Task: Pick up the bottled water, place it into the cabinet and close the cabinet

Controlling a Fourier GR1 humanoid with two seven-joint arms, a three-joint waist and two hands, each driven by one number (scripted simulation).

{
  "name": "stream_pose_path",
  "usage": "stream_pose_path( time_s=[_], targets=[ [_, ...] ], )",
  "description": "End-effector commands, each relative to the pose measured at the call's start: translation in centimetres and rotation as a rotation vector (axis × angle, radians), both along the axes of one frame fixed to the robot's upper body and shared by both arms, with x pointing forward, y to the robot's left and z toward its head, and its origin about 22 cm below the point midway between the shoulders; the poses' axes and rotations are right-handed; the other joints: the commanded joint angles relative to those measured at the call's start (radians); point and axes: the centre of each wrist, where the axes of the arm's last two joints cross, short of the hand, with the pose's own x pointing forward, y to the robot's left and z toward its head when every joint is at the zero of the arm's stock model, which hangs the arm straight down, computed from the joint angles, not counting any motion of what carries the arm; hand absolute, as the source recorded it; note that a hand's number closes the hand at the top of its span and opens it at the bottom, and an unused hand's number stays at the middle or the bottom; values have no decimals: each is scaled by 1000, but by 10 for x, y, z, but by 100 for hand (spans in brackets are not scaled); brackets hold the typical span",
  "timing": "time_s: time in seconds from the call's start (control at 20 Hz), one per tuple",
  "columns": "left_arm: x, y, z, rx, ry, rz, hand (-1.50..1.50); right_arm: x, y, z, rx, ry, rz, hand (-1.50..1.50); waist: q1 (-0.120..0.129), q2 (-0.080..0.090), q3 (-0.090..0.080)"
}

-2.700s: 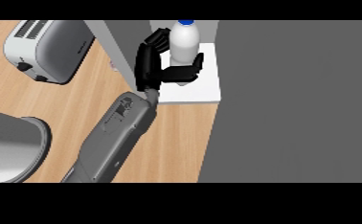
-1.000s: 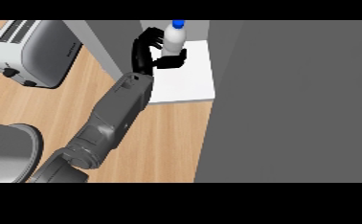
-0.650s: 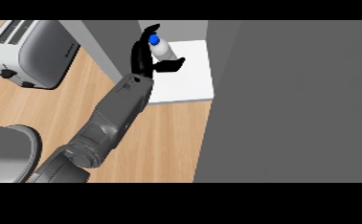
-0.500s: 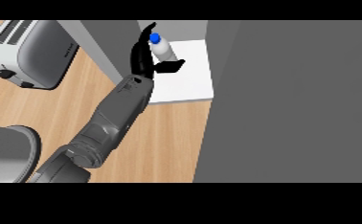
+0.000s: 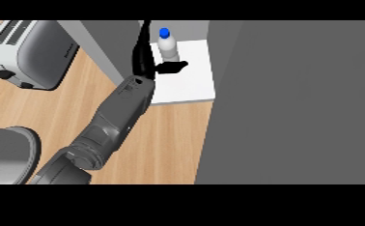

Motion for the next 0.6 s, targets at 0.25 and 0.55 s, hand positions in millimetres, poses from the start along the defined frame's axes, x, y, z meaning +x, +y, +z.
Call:
stream_pose_path(
  time_s=[0.25, 0.55],
  targets=[
    [5, -6, 18, -254, -182, -226, 150, -7, 3, 4, 4, -9, 22, -150, 15, -10, -1],
    [5, -6, 20, -375, -213, -368, 150, -15, -4, 17, 21, 2, 3, -150, 38, -17, 0]
  ],
)
